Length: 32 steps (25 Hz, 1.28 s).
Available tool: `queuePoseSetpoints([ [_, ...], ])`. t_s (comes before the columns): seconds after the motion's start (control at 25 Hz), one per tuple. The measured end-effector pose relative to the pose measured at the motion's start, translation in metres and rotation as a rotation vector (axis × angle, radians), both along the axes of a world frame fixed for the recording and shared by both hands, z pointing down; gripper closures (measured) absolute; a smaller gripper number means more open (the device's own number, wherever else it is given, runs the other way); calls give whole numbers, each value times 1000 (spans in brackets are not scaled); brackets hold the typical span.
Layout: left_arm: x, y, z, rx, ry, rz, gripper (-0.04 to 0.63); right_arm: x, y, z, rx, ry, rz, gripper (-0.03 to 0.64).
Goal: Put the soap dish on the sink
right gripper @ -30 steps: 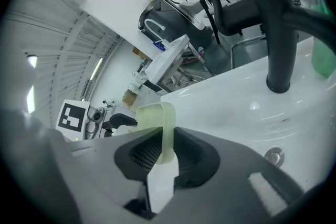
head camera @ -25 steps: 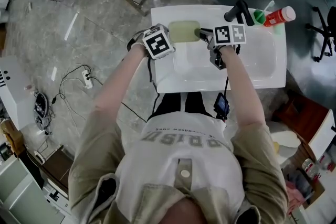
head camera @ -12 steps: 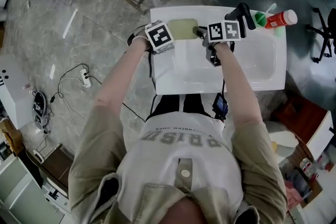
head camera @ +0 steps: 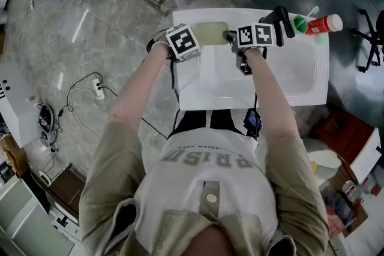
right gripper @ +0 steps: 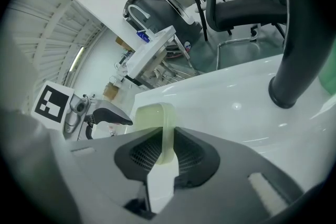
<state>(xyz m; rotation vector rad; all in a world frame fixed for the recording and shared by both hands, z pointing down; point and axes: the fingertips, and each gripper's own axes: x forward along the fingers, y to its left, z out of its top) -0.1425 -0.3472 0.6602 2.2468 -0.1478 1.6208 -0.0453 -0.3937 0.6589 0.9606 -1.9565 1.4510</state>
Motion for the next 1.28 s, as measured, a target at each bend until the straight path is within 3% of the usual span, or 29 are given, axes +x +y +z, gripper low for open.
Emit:
queuePoseSetpoints([
  [0.08, 2, 1, 0, -10, 7, 1, 253, 1, -1, 2, -7, -1, 12, 555],
  [0.28, -4, -17, 3, 59, -21, 14, 253, 0, -5, 5, -15, 1, 24, 554],
  [0.36, -3, -16, 3, 47, -18, 13, 253, 1, -6, 6, -18, 10, 25, 554],
  [0.52, 1, -1, 2, -52, 1, 0, 253, 1, -7, 10, -22, 24, 26, 551],
  [0.68, 1, -18, 4, 14, -10, 4, 253, 3, -8, 12, -27, 40, 31, 546],
  [1.12, 4, -12, 6, -48, -10, -6, 253, 7, -9, 18, -28, 87, 37, 538],
  [1.28, 5, -37, 7, 68, -7, 10, 253, 7, -10, 20, -27, 102, 39, 537],
])
